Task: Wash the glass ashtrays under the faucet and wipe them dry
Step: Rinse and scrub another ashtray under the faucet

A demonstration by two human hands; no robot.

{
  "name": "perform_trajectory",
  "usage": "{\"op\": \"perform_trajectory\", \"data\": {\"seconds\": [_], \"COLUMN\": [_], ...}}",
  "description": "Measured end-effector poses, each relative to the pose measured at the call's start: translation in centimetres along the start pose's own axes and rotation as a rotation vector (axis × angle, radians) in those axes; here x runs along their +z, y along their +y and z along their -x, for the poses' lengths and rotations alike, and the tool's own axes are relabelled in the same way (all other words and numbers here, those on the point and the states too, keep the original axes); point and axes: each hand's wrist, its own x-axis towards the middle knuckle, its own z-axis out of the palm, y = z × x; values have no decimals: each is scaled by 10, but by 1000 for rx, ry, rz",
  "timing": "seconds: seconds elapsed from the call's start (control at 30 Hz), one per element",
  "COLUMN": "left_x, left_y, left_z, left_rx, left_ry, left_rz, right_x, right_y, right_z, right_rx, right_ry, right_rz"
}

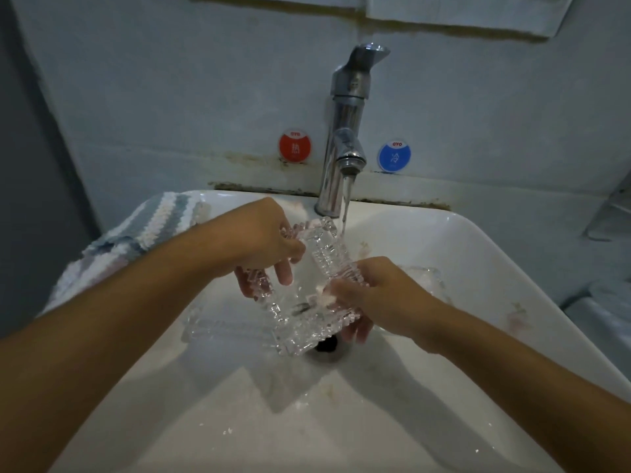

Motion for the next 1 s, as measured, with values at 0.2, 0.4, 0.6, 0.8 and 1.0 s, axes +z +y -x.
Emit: {"op": "perform_trajectory", "data": {"seconds": [0.2,0.4,0.6,0.8,1.0], "left_x": [11,23,26,23,20], "left_y": [7,11,9,13,14], "left_z": [5,9,8,9,9], "left_rx": [-8,9,-7,-37,-44], "left_ry": [-95,-178,-205,-263,-234], "left_rz": [53,14,1,46,138], "right_x": [-1,0,4,0,-12], "right_y": [-2,-9,-7,-9,-15], "right_z": [2,4,7,6,7], "right_rx": [-22,-43,-42,-16,68], "right_ry": [176,84,77,94,-28], "right_rz": [99,46,45,-83,-121]}}
